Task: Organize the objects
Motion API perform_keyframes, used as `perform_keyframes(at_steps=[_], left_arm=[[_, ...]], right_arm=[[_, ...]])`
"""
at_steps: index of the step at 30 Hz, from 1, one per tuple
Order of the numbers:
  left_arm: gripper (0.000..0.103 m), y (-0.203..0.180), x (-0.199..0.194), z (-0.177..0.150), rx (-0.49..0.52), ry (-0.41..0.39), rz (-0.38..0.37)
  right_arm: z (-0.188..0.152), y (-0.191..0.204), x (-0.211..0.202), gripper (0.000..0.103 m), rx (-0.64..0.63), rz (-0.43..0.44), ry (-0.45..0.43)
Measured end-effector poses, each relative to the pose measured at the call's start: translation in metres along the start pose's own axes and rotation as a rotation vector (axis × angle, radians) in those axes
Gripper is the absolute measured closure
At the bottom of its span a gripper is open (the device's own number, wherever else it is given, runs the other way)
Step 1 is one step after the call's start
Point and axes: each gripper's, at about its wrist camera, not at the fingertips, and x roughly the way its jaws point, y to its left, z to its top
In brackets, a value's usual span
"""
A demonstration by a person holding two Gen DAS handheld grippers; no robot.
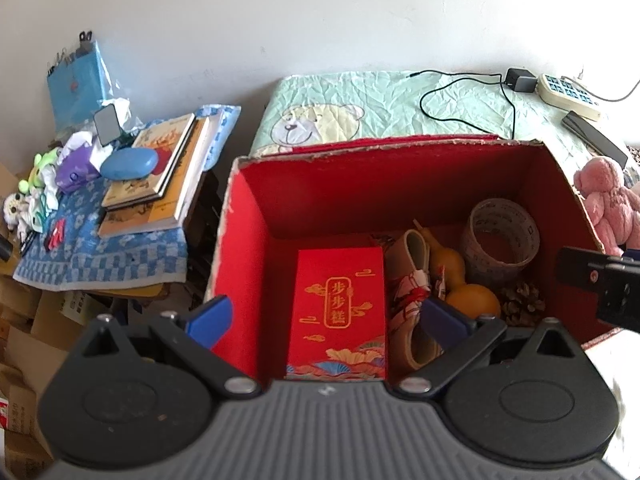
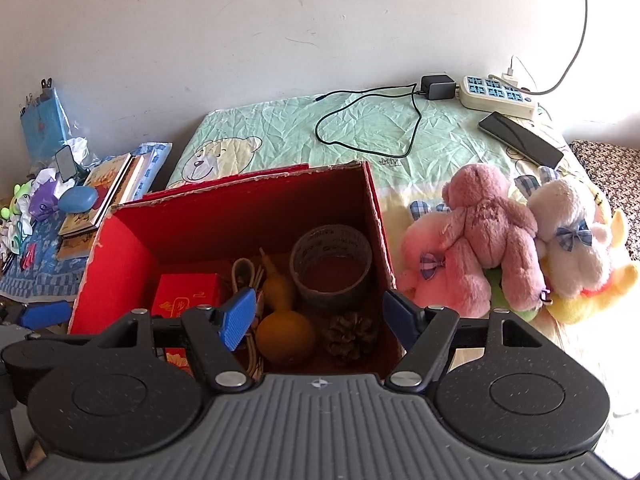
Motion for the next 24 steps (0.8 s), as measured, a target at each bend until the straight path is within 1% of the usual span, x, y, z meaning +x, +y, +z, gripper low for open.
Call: perform_keyframes(at_steps=[6,11,17,21,24], left_arm=[[0.001,-0.001,0.010,0.002,-0.019,0.009,0.014],[0.000,-0.003,0.015,0.002,-0.020,0.007,0.010],[0.000,-0.003,0.017,0.001,-0.009,-0.011,0.018],[0.000,-0.004,0.017,0.002,-0.008,-0.011,-0.007],[0.000,-0.007,0.016,0.002,0.006,-0.019,-0.009]], right_arm=[[0.001,-0.004,0.014,0.031,-0.006,0.015,0.032],[0.002,-0.005,0.020,0.031,-0.009,0.026,0.039],[0.002,-0.007,0.027,0.032,-0.010,0.019,0.044],[0.003,-0.008,0.028,0.033,-0.010,0.017,0.043],[0.003,-0.008,0.028,0.033,-0.015,0.014,0.041]])
